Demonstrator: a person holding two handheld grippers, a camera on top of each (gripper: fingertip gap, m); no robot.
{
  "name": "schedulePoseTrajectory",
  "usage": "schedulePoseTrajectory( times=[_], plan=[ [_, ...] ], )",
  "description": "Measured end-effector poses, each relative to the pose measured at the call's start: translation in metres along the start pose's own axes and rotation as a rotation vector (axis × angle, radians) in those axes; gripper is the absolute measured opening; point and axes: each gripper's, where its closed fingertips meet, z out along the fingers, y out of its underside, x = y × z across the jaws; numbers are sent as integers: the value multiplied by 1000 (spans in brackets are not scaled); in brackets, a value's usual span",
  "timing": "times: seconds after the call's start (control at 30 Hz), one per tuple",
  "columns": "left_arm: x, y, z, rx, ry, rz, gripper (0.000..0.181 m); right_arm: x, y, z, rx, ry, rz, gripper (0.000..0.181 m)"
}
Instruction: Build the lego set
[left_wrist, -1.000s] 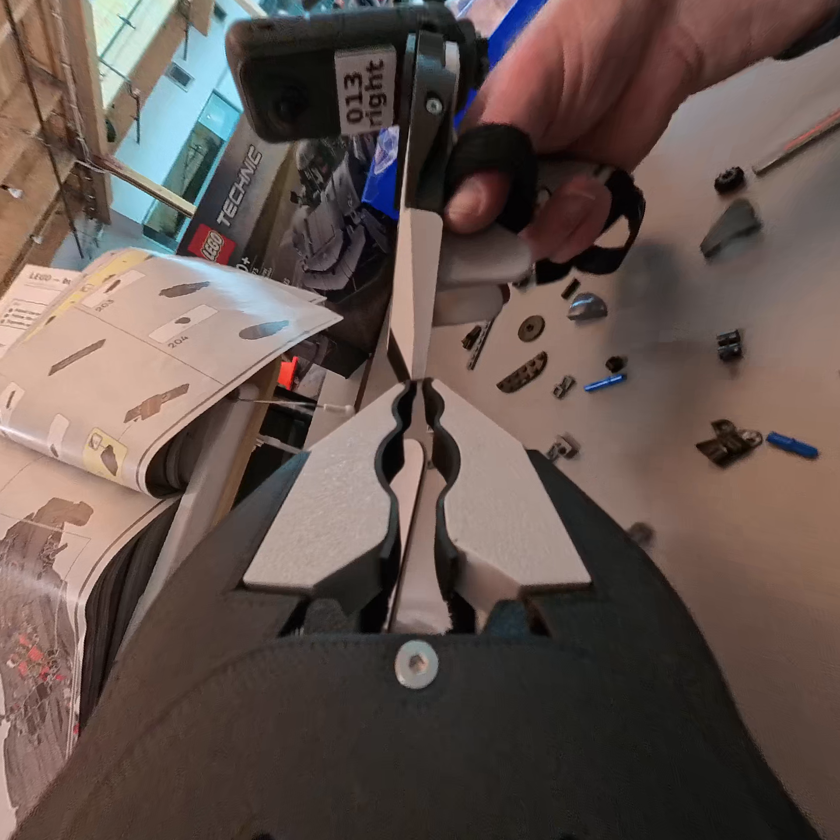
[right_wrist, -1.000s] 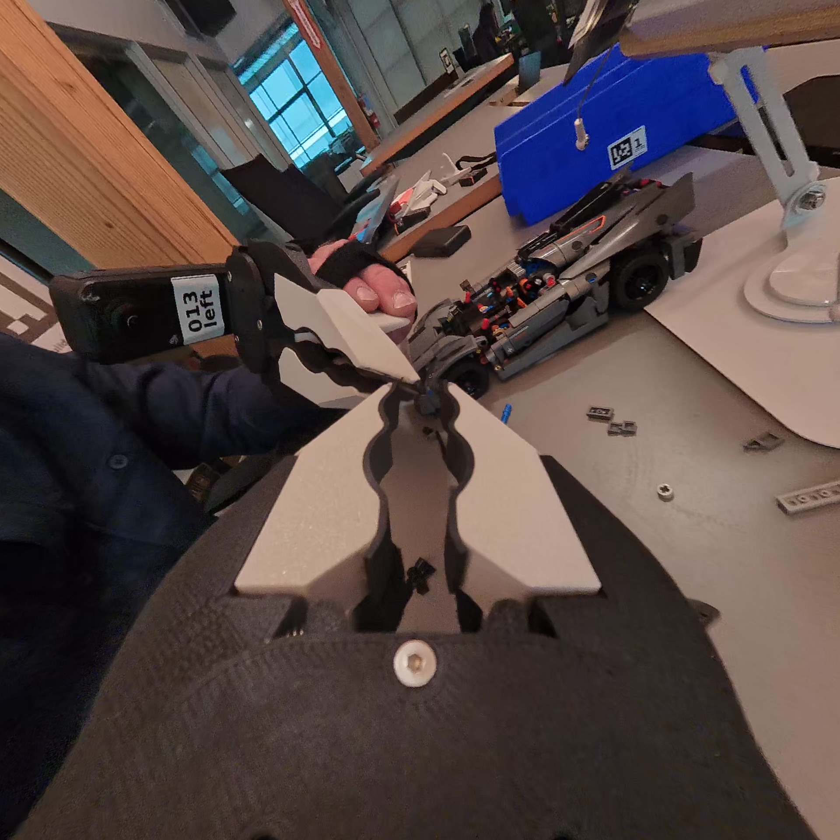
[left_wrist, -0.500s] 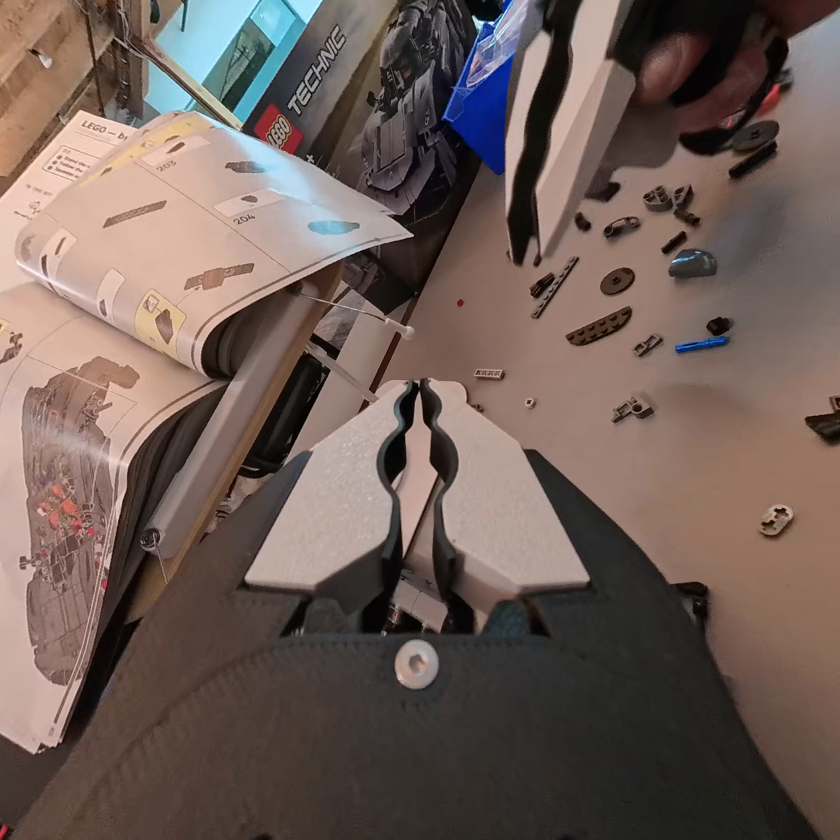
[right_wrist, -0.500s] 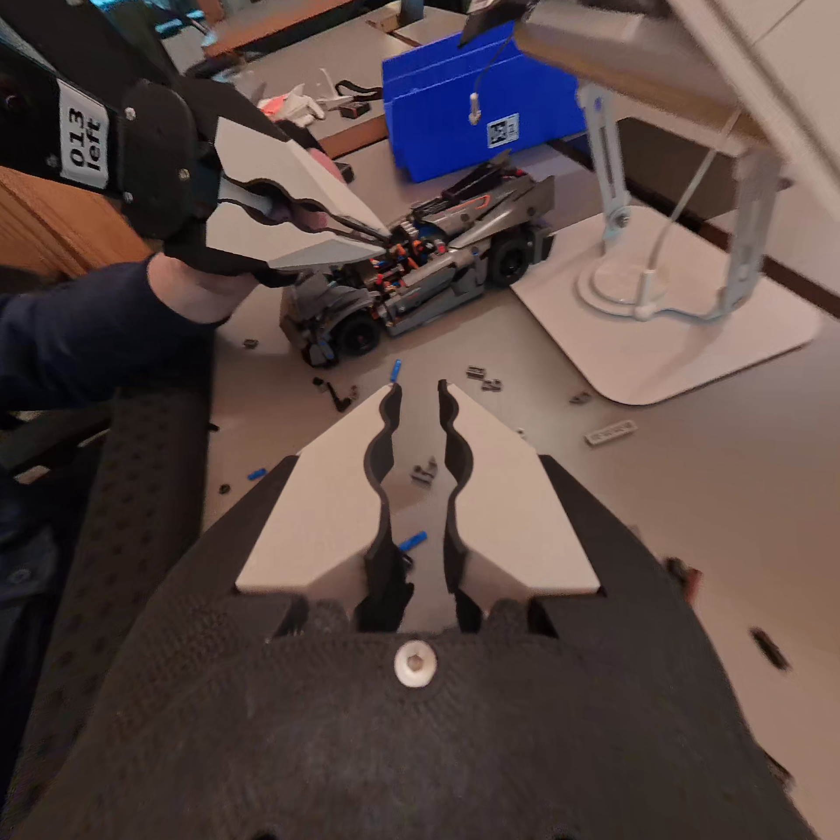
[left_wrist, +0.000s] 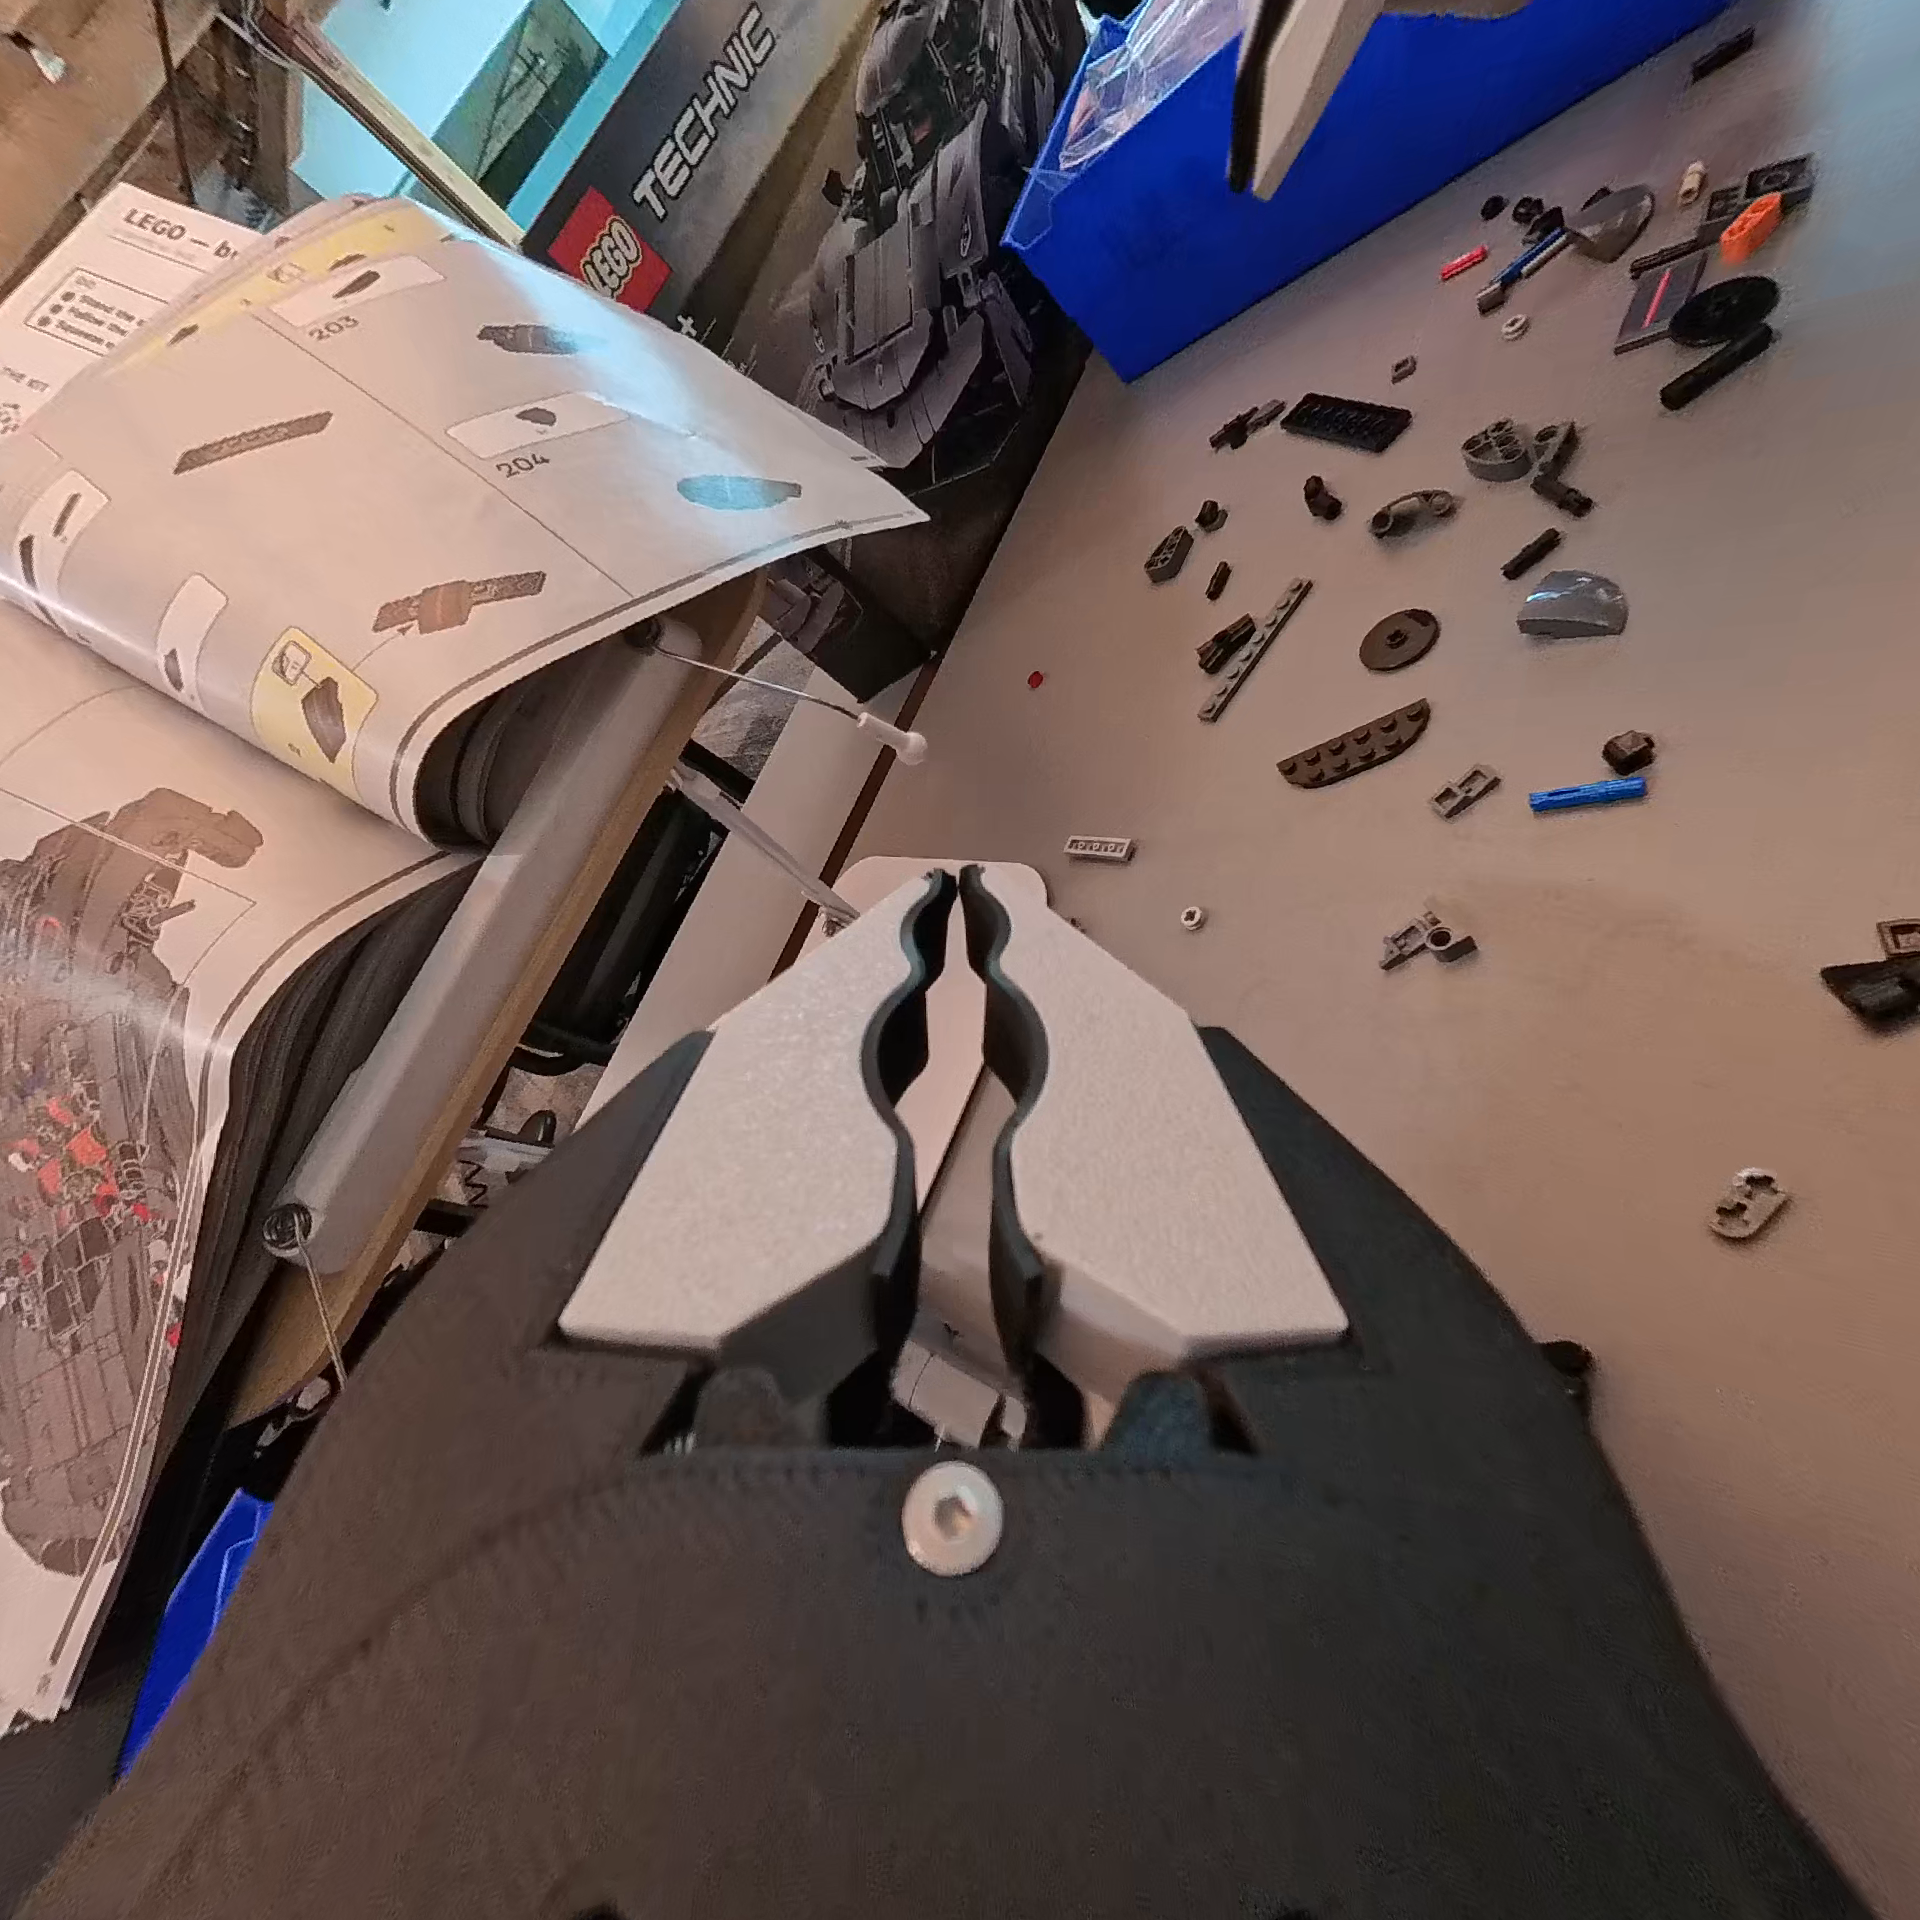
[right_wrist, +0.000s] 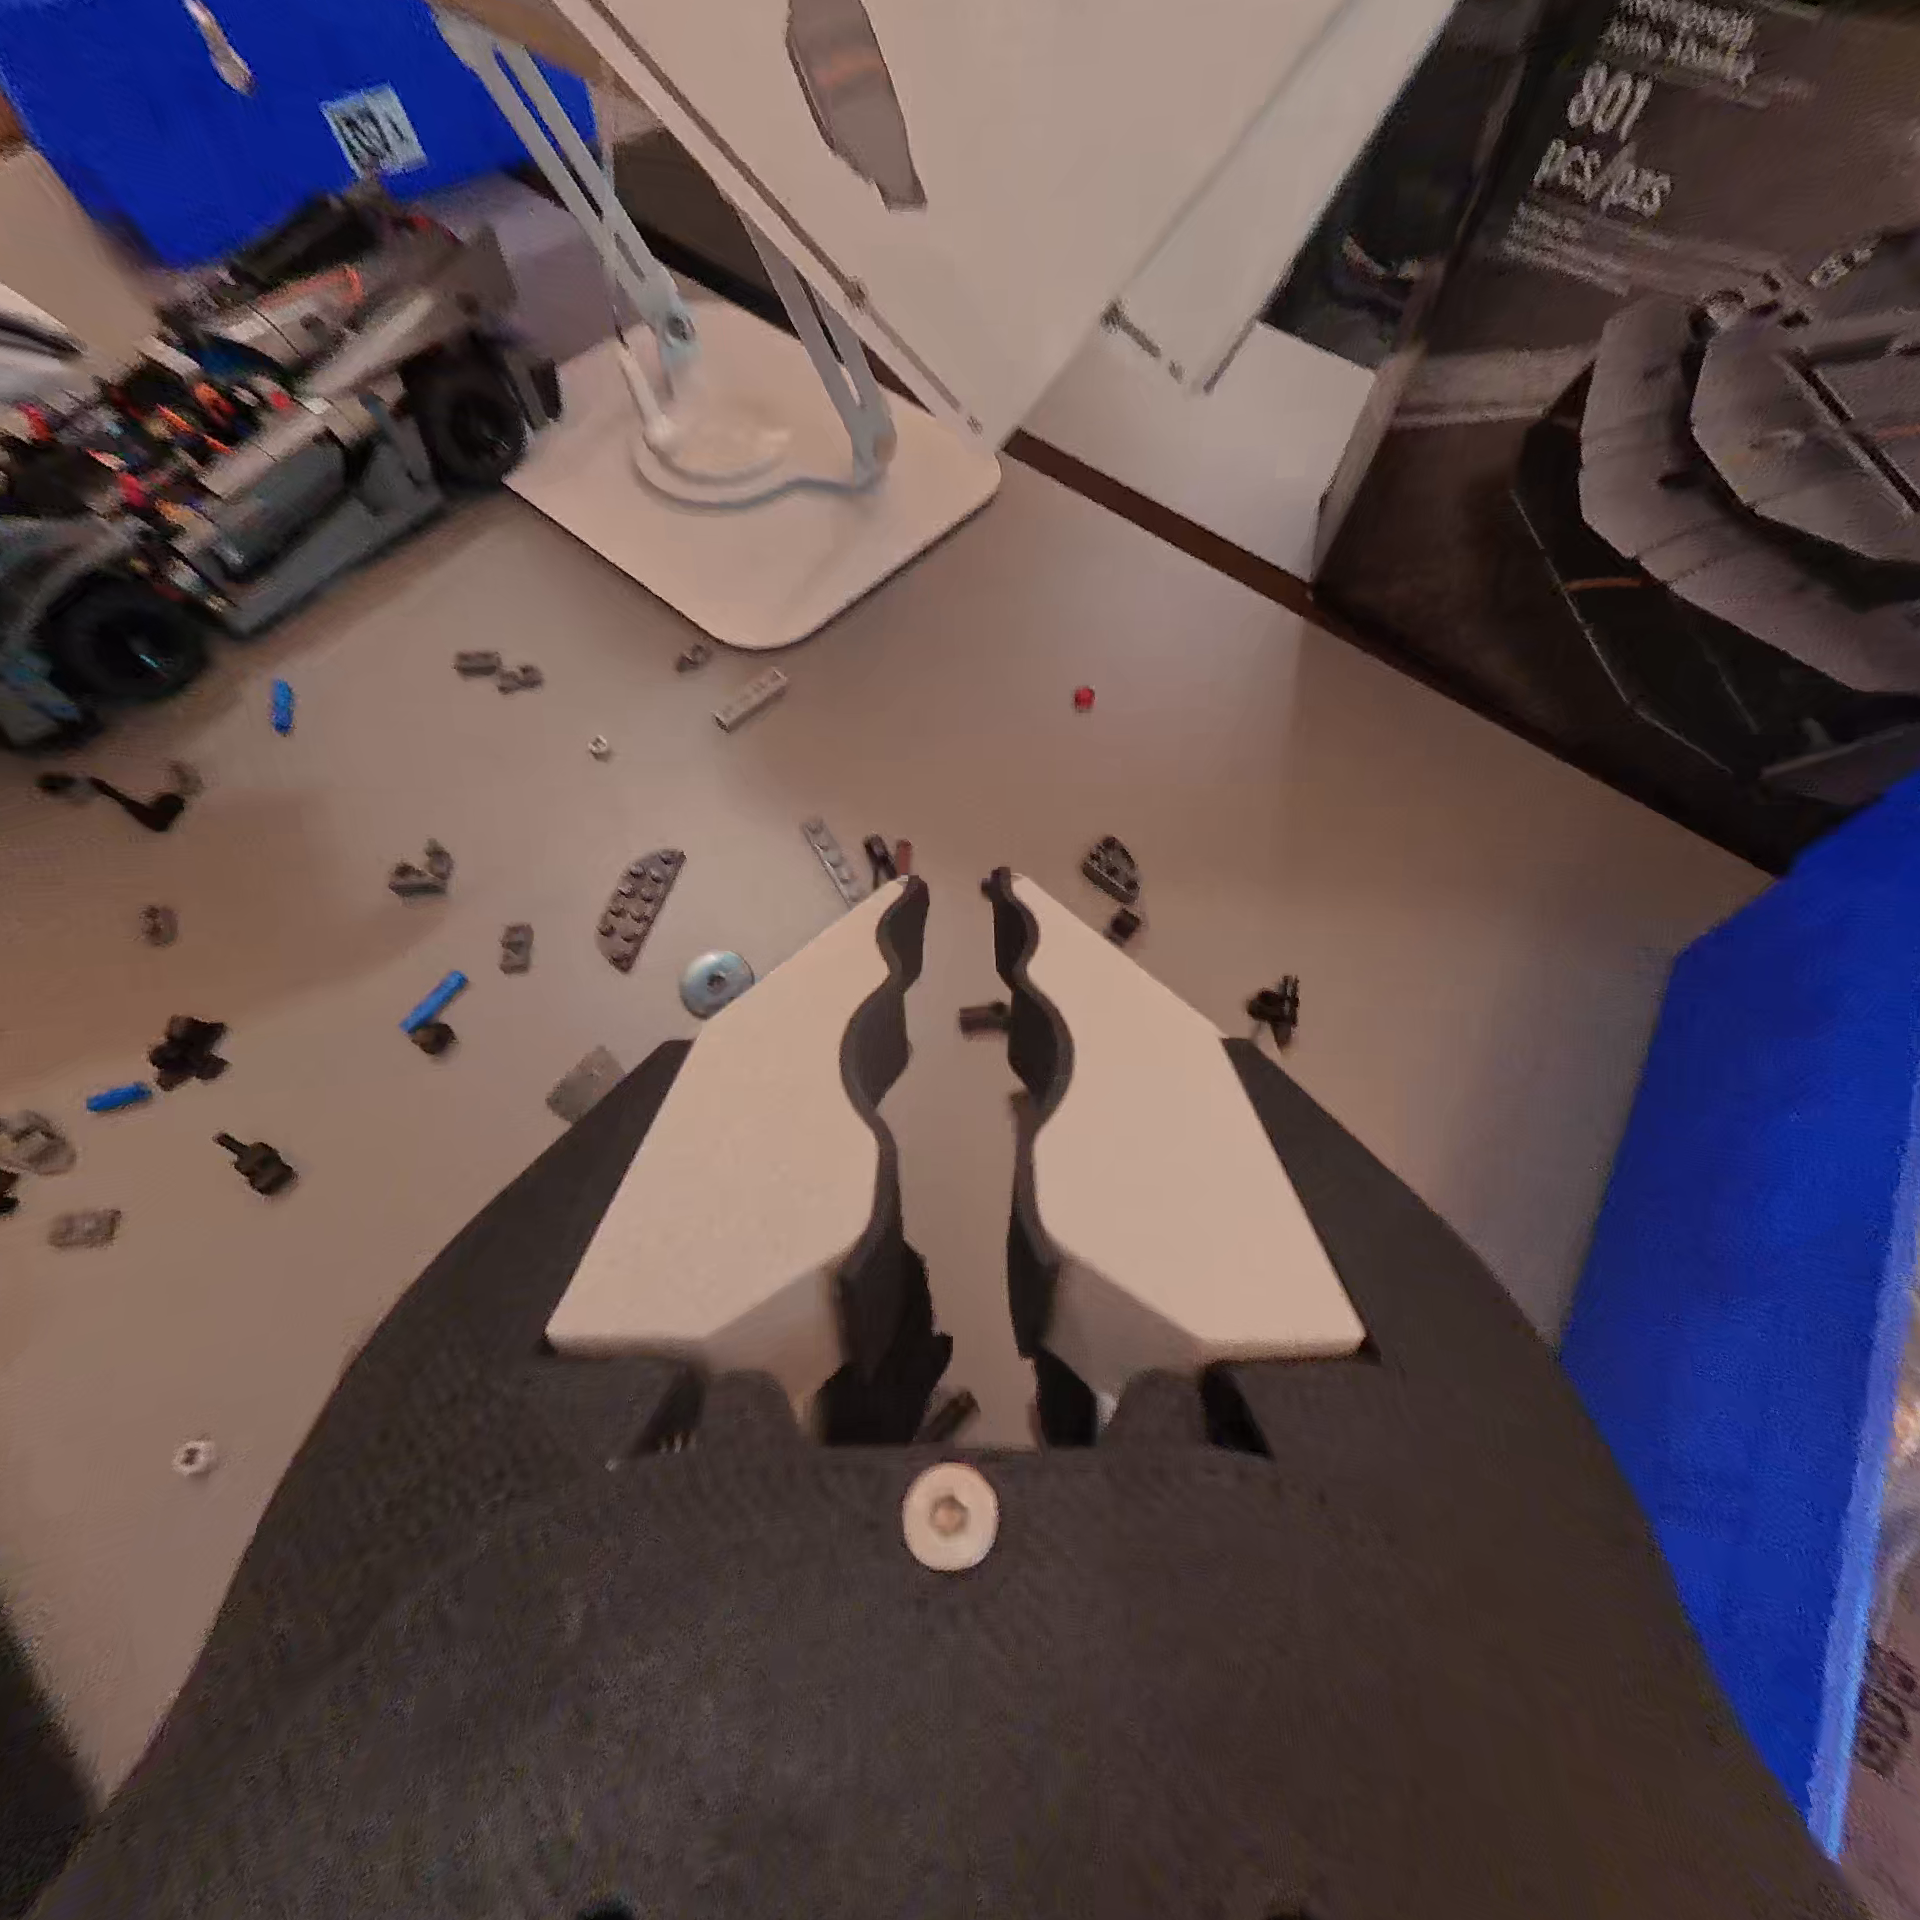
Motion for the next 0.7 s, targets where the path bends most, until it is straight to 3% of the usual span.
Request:
schedulePoseTrajectory(
  times=[0.27, 0.37, 0.5, 0.7],
  plan=[
    [0, 2, 2, -7, 5, -12, 0, 1, 22, 20, -111, 20, -30, 11],
    [2, 2, 2, -6, 13, -11, 0, -23, 32, 30, -179, -80, -114, 11],
    [5, 2, 3, -7, 25, -6, 0, -54, 69, 35, -375, -199, -272, 12],
    [8, 1, 4, 0, 43, -10, 0, -68, 99, 35, -514, -266, -359, 14]
  ],
)
